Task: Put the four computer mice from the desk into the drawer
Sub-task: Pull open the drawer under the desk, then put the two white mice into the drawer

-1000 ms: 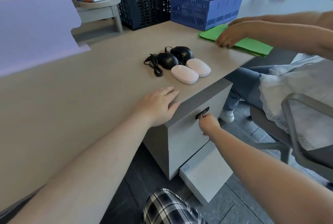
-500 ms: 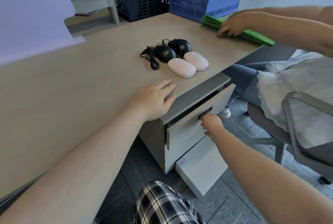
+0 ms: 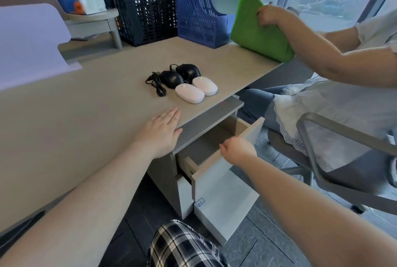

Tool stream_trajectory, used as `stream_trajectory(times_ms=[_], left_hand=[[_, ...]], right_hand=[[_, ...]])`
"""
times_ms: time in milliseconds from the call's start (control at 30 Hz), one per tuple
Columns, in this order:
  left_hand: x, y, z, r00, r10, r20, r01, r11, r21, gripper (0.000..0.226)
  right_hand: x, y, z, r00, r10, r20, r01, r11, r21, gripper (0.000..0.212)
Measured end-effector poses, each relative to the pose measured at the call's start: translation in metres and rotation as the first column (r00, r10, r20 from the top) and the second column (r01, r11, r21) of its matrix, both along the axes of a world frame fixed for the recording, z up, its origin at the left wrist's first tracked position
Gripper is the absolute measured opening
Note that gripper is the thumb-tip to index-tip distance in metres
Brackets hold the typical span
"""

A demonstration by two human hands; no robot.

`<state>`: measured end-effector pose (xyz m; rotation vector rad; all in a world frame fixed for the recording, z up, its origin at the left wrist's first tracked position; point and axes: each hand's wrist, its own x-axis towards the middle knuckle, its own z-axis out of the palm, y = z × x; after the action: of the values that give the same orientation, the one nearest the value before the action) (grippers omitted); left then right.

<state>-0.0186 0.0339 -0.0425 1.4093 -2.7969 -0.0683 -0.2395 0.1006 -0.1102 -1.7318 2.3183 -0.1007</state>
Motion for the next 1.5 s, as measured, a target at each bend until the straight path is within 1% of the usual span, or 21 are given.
stream_trajectory(times_ms=[100,200,267,333,433,667,767,900,1000,1100,1167,1267,1367,1433,1500], left_hand=[[0.0,0.004,0.001,1.0,0.016,0.017,-0.016,1.0,0.001,0.06],[0.0,0.009,0.0,0.999,0.034,0.021,-0.034,0.999,0.009,0.061],[0.0,0.012,0.0,0.999,0.043,0.022,-0.043,0.999,0.006,0.062],[0.001,0.015,-0.001,0.998,0.05,0.022,-0.05,0.999,0.002,0.062],[0.002,0.017,-0.002,0.998,0.051,0.025,-0.051,0.999,-0.009,0.063],[0.004,0.018,-0.006,0.999,0.049,0.008,-0.049,0.999,-0.015,0.063],[0.004,0.016,-0.007,0.999,0.052,-0.006,-0.052,0.999,-0.013,0.063],[0.003,0.014,0.001,0.997,0.06,-0.049,-0.059,0.998,0.024,0.061],[0.001,0.012,0.013,0.994,0.08,-0.074,-0.075,0.994,0.074,0.056],[-0.002,0.01,0.018,0.992,0.089,-0.085,-0.085,0.995,0.053,0.052],[-0.005,0.008,0.018,0.988,0.104,-0.113,-0.103,0.995,0.012,0.047],[-0.011,0.003,0.019,0.975,0.123,-0.185,-0.129,0.992,-0.017,0.042],[-0.018,-0.006,0.022,0.954,0.163,-0.254,-0.175,0.984,-0.026,0.037],[-0.024,-0.014,0.021,0.927,0.182,-0.329,-0.191,0.982,0.004,0.044],[-0.032,-0.022,0.017,0.891,0.185,-0.415,-0.186,0.982,0.04,0.056]], right_hand=[[-0.01,0.011,0.005,0.999,-0.01,-0.033,0.013,0.998,0.068,0.043],[-0.02,0.027,0.01,0.996,-0.039,-0.074,0.046,0.995,0.093,0.036],[-0.026,0.039,0.013,0.993,-0.05,-0.107,0.062,0.992,0.112,0.035],[-0.032,0.052,0.015,0.991,-0.066,-0.112,0.082,0.986,0.147,0.035],[-0.04,0.069,0.014,0.986,-0.103,-0.131,0.128,0.973,0.194,0.03],[-0.052,0.094,0.011,0.966,-0.161,-0.203,0.209,0.947,0.245,0.034],[-0.055,0.099,0.011,0.962,-0.159,-0.22,0.219,0.934,0.283,0.03],[-0.056,0.098,0.013,0.959,-0.186,-0.215,0.251,0.909,0.333,0.027],[-0.061,0.094,0.016,0.953,-0.26,-0.154,0.298,0.897,0.327,0.024],[-0.066,0.095,0.016,0.948,-0.293,-0.122,0.316,0.901,0.296,0.017],[-0.068,0.094,0.014,0.946,-0.301,-0.12,0.322,0.915,0.242,0.012],[-0.062,0.08,0.016,0.953,-0.286,-0.097,0.298,0.942,0.156,0.019],[-0.046,0.052,0.028,0.969,-0.234,-0.075,0.236,0.971,0.023,0.028],[-0.034,0.026,0.04,0.976,-0.215,-0.027,0.211,0.973,-0.094,0.032],[-0.023,-0.001,0.054,0.98,-0.194,0.04,0.198,0.954,-0.225,0.032]])
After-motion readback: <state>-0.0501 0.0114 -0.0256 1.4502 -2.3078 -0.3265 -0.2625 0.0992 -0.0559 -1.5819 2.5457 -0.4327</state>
